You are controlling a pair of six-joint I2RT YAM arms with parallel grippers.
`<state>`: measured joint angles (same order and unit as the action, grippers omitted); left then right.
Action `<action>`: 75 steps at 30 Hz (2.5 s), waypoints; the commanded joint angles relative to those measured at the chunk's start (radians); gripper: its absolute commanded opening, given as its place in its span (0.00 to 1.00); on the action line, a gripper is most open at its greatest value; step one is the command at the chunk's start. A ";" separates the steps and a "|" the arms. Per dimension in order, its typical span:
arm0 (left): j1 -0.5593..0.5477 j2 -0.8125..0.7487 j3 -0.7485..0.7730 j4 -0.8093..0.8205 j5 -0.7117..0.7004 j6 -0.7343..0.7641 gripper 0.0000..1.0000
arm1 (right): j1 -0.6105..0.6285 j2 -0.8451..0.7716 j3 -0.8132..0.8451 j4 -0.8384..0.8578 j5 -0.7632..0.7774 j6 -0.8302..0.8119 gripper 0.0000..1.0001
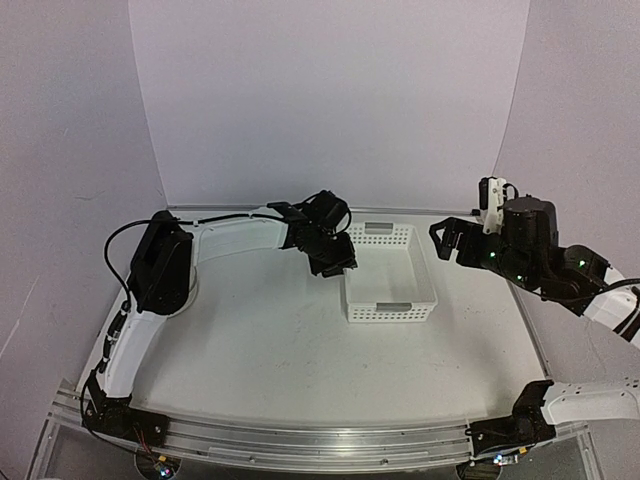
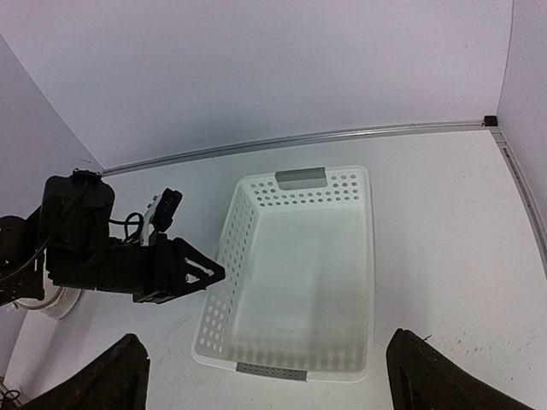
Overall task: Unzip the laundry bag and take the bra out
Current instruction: Place the bin at the center of the board, then pick up the laundry bag at the center of the board.
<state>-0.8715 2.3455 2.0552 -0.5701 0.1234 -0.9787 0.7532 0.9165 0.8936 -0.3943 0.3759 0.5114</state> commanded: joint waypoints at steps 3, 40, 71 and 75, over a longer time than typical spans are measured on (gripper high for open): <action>-0.006 -0.096 -0.035 0.032 -0.080 0.022 0.48 | 0.000 -0.012 0.009 0.010 0.010 0.007 0.98; 0.324 -1.006 -0.641 -0.395 -0.492 0.311 0.87 | 0.000 0.388 0.253 0.143 -0.215 -0.103 0.98; 0.912 -1.163 -1.018 -0.137 -0.161 0.514 0.89 | 0.000 0.479 0.333 0.140 -0.334 -0.098 0.98; 0.958 -1.091 -0.990 -0.131 -0.136 0.531 0.87 | 0.000 0.462 0.311 0.141 -0.323 -0.093 0.98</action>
<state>0.0433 1.2015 1.0107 -0.7662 -0.0528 -0.4858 0.7536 1.4185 1.1957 -0.2947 0.0456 0.4160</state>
